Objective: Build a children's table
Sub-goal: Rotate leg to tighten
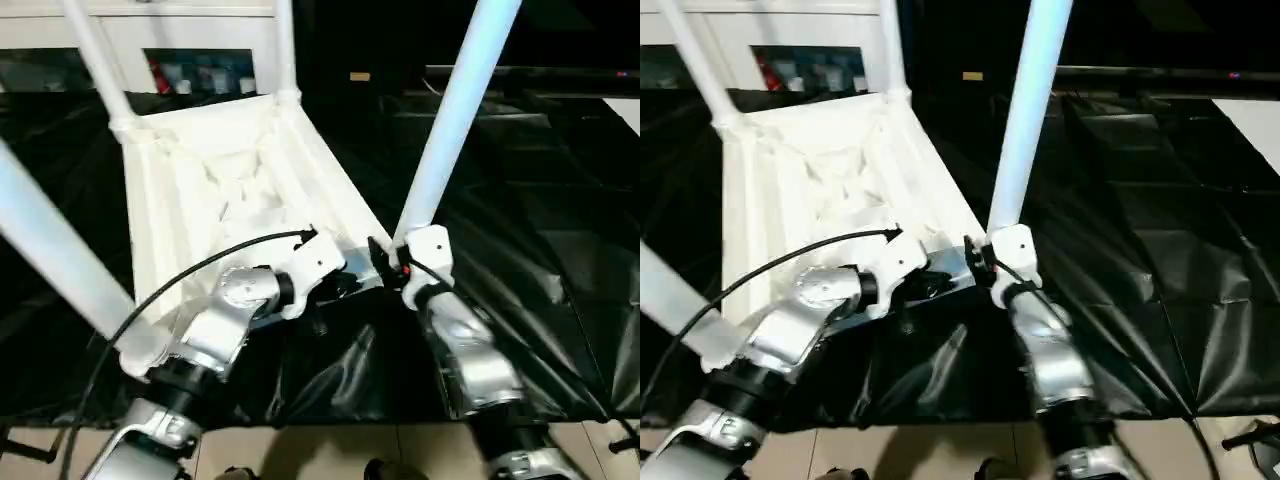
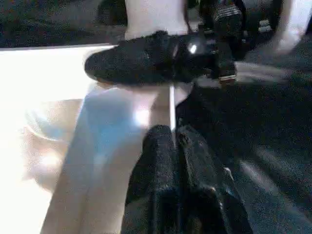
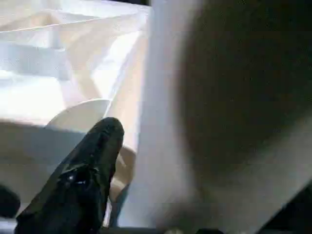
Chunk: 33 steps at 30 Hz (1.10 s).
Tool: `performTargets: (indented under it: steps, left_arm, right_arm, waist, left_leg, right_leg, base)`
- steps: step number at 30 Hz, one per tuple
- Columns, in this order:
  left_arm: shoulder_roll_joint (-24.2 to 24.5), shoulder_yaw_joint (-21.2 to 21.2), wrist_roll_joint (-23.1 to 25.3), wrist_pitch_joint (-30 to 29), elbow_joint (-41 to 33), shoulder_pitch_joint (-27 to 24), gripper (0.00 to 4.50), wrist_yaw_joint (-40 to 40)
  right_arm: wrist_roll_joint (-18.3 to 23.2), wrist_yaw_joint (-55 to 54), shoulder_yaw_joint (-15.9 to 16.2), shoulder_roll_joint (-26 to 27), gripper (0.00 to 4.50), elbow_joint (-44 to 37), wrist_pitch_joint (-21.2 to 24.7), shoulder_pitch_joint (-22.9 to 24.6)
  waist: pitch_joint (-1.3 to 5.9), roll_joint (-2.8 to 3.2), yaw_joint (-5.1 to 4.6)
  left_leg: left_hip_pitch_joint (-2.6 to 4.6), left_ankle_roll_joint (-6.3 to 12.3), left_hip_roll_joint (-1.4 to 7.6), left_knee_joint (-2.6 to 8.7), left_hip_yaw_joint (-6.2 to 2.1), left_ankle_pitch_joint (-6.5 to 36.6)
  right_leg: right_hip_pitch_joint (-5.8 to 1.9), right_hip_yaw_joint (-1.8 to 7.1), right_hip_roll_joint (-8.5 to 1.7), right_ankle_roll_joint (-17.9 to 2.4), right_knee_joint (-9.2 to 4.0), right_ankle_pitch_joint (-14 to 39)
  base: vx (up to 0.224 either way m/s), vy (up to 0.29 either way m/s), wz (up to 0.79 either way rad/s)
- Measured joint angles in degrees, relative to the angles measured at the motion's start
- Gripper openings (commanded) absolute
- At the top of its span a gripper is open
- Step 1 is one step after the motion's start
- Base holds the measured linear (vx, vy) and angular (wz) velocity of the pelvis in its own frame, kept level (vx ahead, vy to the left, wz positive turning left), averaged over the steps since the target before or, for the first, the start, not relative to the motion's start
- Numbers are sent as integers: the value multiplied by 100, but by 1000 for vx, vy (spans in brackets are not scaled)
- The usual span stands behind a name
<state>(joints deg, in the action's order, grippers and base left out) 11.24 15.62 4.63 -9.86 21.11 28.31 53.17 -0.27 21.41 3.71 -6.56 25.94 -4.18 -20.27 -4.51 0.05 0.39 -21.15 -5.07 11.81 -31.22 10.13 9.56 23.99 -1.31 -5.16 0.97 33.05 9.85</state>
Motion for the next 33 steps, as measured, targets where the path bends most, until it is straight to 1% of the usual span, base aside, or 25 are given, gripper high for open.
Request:
performTargets:
  steps: [3, 6, 8, 9, 12, 14, 15, 16, 17, 20, 22, 25, 28, 31, 33]
  left_arm:
    - [312, -41, -298, 180, 10, -54, 0, 543]
    - [569, -35, -410, 336, 58, -58, 0, 1004]
    - [691, -35, -490, 421, 101, -57, 0, 1237]
    - [780, -27, -544, 505, 139, -52, 0, 1428]
    - [976, 13, -684, 637, 221, -44, 0, 1963]
    - [1044, 45, -719, 664, 240, -32, 0, 2157]
    - [1097, 79, -755, 712, 298, 1, 0, 2313]
    - [1123, 112, -777, 742, 353, 38, 0, 2424]
    - [1134, 125, -784, 779, 395, 60, 0, 2503]
    - [1181, 155, -791, 882, 473, 108, 0, 2636]
    - [1185, 169, -804, 917, 534, 141, 0, 2678]
    - [1180, 167, -824, 985, 678, 215, 0, 2767]
    - [1167, 166, -830, 1008, 733, 235, 0, 2784]
    - [1123, 168, -823, 1009, 744, 233, 0, 2711]
    - [1082, 168, -816, 1000, 729, 207, 0, 2605]
  right_arm:
    - [315, 1113, 89, -428, 341, -15, -42, 0]
    - [557, 2108, 240, -818, 341, -102, -89, 0]
    - [697, 2602, 320, -965, 341, -127, -80, 1]
    - [822, 3046, 405, -1116, 341, -167, -28, 3]
    - [1087, 4051, 584, -1502, 306, -345, 154, 6]
    - [1157, 4346, 625, -1523, 304, -346, 164, 6]
    - [1211, 4583, 685, -1596, 282, -346, 174, -9]
    - [1228, 4768, 741, -1671, 282, -346, 180, -35]
    - [1239, 4904, 769, -1704, 266, -340, 187, -59]
    - [1307, 5161, 808, -1718, 262, -329, 192, -133]
    - [1323, 5246, 811, -1718, 240, -307, 192, -167]
    - [1340, 5380, 823, -1701, 237, -276, 160, -245]
    - [1338, 5382, 820, -1682, 208, -276, 160, -229]
    - [1366, 5223, 761, -1623, 204, -431, 184, -62]
    - [1371, 4932, 656, -1517, 202, -576, 224, 119]
  waist:
    - [-4, -4, -1]
    - [-4, -5, 19]
    - [-7, -10, 48]
    - [-8, -12, 71]
    - [-17, -29, 161]
    - [-20, -36, 181]
    - [-20, -35, 185]
    - [-21, -36, 192]
    - [-24, -42, 198]
    - [-30, -53, 211]
    - [-30, -54, 216]
    - [-30, -54, 217]
    - [-30, -54, 221]
    - [-30, -54, 255]
    - [-30, -54, 259]
  left_leg:
    - [-2, 1, 6, 22, 1, -1]
    - [-2, 27, 9, 22, -3, -8]
    - [-1, 28, 10, 20, -5, -9]
    - [3, 28, 12, 12, -6, -8]
    - [8, 30, 15, -3, -7, -9]
    - [5, 26, 22, -17, -5, -6]
    - [4, 25, 17, -20, 0, -6]
    - [4, 25, 13, -22, 2, -5]
    - [4, 25, 13, -25, 5, -5]
    - [2, 21, 13, -33, 8, -3]
    - [2, 21, 14, -33, 8, -3]
    - [2, 23, 16, -33, 7, -4]
    - [2, 23, 17, -33, 6, -5]
    - [4, 20, 17, -33, 6, -3]
    - [9, 4, 16, -33, 7, 7]
  right_leg:
    - [9, -4, 13, 3, 3, 0]
    - [8, -12, 25, -6, 4, 9]
    - [8, -16, 26, -9, 5, 11]
    - [8, -18, 26, -10, 6, 11]
    - [0, -21, 22, -12, 7, 10]
    - [-4, -19, 16, -13, 9, 9]
    - [-4, -17, 5, -15, 10, 7]
    - [-7, -17, -2, -16, 10, 7]
    - [-10, -16, -4, -16, 10, 7]
    - [-11, -14, -5, -22, 12, 3]
    - [-10, -14, -6, -22, 14, 3]
    - [-9, -17, -4, -22, 18, 3]
    - [-8, -19, -4, -22, 20, 3]
    - [-11, -19, -4, -22, 19, 3]
    - [-16, -15, -4, -21, 20, 3]
  base:
    - [0, 0, 0]
    - [0, 0, 0]
    - [0, 0, 0]
    - [0, 0, 0]
    - [0, 0, 0]
    - [0, 0, 0]
    - [0, 0, 0]
    - [0, 0, 0]
    - [0, 0, 0]
    - [0, 0, 0]
    - [0, 0, 0]
    - [0, 0, 0]
    - [0, 0, 0]
    - [0, 0, 0]
    - [0, 0, 0]
